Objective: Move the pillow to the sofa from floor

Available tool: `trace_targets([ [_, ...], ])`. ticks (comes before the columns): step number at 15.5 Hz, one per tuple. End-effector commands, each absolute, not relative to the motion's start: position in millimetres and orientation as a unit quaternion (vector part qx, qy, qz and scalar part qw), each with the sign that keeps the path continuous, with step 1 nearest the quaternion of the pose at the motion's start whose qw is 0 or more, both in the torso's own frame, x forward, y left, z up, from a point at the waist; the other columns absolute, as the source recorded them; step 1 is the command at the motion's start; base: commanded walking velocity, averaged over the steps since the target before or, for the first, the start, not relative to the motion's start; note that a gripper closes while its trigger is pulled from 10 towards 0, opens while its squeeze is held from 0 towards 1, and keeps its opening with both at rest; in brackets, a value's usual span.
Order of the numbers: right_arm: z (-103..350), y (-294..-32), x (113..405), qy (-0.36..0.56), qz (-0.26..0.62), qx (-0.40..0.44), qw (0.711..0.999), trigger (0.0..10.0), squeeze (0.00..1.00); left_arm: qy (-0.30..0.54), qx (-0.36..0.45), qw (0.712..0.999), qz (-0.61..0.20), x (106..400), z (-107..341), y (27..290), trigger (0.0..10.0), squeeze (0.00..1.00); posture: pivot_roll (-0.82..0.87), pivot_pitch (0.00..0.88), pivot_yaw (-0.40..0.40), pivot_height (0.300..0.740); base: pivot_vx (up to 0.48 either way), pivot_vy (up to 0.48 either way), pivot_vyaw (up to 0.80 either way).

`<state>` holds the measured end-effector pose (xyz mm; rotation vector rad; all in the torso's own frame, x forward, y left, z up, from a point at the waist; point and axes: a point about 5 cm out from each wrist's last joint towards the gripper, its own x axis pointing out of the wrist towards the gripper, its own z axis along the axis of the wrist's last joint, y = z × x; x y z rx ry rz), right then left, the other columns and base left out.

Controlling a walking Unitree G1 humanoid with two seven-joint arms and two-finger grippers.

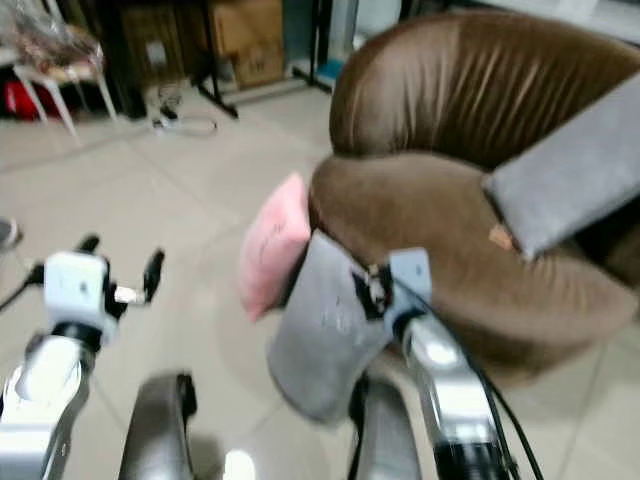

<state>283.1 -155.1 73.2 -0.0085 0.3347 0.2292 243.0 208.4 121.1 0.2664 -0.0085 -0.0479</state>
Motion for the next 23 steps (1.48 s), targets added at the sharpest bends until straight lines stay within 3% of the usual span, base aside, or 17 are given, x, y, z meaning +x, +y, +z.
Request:
trace_targets([
  [1, 69, -157, 290, 0.168, 0.124, -0.017, 0.978, 10.0, 0.00, -0.006, 0.138, 0.989, -0.048, 250, 123, 208, 10.0, 0.49, -0.05, 0.000, -0.063, 0.433, 0.000, 0.000, 0.00],
  [4, 64, -150, 306, 0.173, 0.131, -0.032, 0.976, 10.0, 0.00, 0.006, 0.141, 0.988, -0.061, 251, 122, 219, 10.0, 0.49, -0.05, 0.003, -0.044, 0.408, 0.000, 0.000, 0.00],
  [5, 64, -150, 307, 0.174, 0.132, -0.031, 0.975, 10.0, 0.06, 0.006, 0.141, 0.988, -0.062, 251, 122, 220, 10.0, 0.49, -0.05, 0.003, -0.044, 0.408, 0.000, 0.000, 0.00],
  [6, 62, -149, 312, 0.176, 0.122, -0.011, 0.977, 10.0, 1.00, 0.003, 0.132, 0.989, -0.065, 252, 125, 222, 10.0, 0.49, -0.04, 0.033, -0.043, 0.408, 0.000, 0.000, 0.00],
  [10, 73, -155, 344, 0.147, 0.071, 0.023, 0.986, 10.0, 1.00, 0.004, 0.113, 0.977, -0.181, 264, 136, 198, 10.0, 0.49, -0.03, 0.151, -0.052, 0.408, 0.000, 0.000, 0.00],
  [15, 87, -160, 363, 0.130, 0.034, 0.062, 0.989, 10.0, 1.00, 0.022, 0.095, 0.952, -0.291, 240, 139, 178, 10.0, 0.49, -0.01, 0.233, -0.038, 0.408, 0.000, 0.000, 0.00],
  [16, 87, -160, 364, 0.132, 0.031, 0.064, 0.989, 10.0, 0.73, 0.026, 0.095, 0.950, -0.296, 238, 138, 178, 10.0, 0.50, -0.01, 0.236, -0.037, 0.408, 0.000, 0.000, 0.00],
  [17, 93, -159, 369, 0.132, 0.027, 0.072, 0.988, 10.0, 0.00, 0.038, 0.095, 0.946, -0.309, 230, 137, 178, 10.0, 0.49, 0.01, 0.264, -0.038, 0.408, 0.000, 0.000, 0.00],
  [23, 101, -168, 378, 0.144, -0.006, 0.069, 0.987, 10.0, 0.00, 0.062, 0.097, 0.942, -0.316, 211, 139, 181, 10.0, 0.49, 0.04, 0.305, -0.064, 0.408, 0.000, 0.000, 0.00],
])
